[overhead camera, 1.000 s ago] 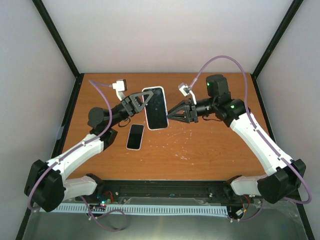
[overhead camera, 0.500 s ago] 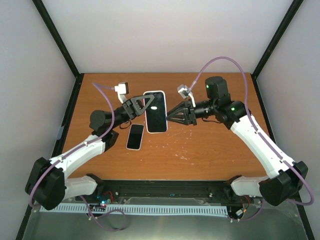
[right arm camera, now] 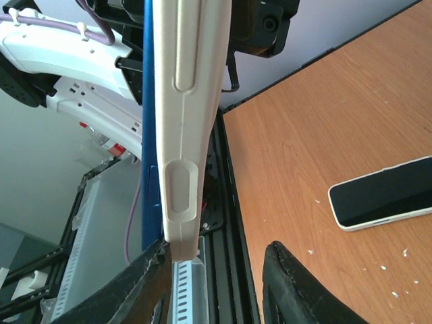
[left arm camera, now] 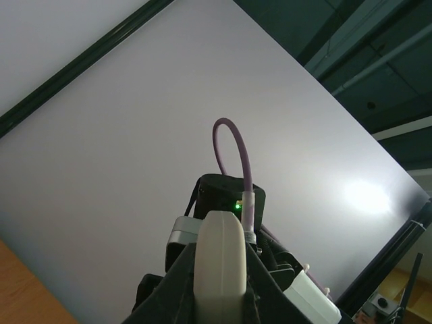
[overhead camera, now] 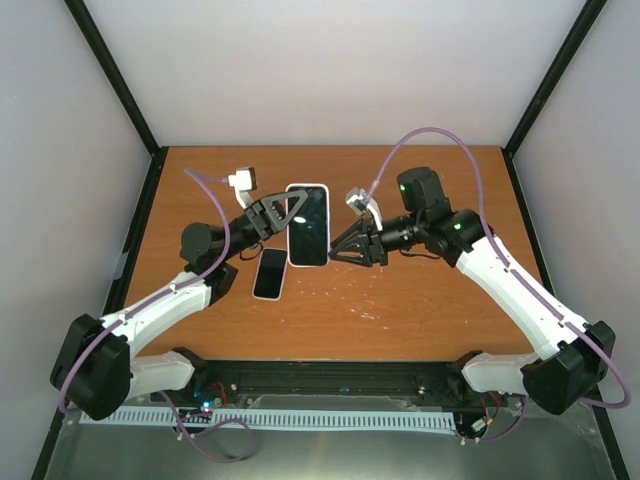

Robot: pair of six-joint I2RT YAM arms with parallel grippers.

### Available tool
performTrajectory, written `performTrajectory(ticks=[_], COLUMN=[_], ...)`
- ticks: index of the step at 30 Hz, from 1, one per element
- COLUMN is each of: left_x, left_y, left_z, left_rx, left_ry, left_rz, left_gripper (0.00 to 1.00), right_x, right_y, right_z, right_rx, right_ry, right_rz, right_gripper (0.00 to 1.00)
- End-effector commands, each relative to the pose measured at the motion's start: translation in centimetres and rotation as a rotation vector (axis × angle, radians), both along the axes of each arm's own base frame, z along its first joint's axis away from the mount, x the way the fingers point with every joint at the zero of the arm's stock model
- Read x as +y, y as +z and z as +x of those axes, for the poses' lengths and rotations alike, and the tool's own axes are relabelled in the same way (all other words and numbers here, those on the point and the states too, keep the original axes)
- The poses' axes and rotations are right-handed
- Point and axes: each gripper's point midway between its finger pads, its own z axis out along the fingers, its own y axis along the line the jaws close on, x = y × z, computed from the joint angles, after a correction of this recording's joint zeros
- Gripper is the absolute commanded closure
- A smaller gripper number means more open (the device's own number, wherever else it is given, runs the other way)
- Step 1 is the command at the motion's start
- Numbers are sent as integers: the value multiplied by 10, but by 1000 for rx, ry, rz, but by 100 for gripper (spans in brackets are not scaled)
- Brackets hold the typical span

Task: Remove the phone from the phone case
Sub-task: Remove the phone case from the phone.

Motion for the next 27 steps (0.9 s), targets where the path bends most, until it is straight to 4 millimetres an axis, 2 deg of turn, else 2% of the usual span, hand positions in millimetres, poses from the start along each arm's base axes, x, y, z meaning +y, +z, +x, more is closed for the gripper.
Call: performTrajectory(ticks=[1, 12, 20, 27], left_x=[13, 5, 6, 10], left_y=[56, 55, 49, 46], left_z=[-26, -26, -24, -24], left_rx=[-130, -126, -118, -117], left_ry=[-5, -23, -2, 27], left_rz=[-148, -146, -130, -133], left_gripper=[100, 100, 100, 100], right_x=[5, 28, 39, 44], right_y=[-22, 7, 27, 45], right_z=[4, 24, -14, -5], right_rx=[27, -11, -93, -112], right_ry=[-20, -23, 148, 98], right_rz=[-64, -22, 69, 108], right_gripper=[62, 64, 64, 60])
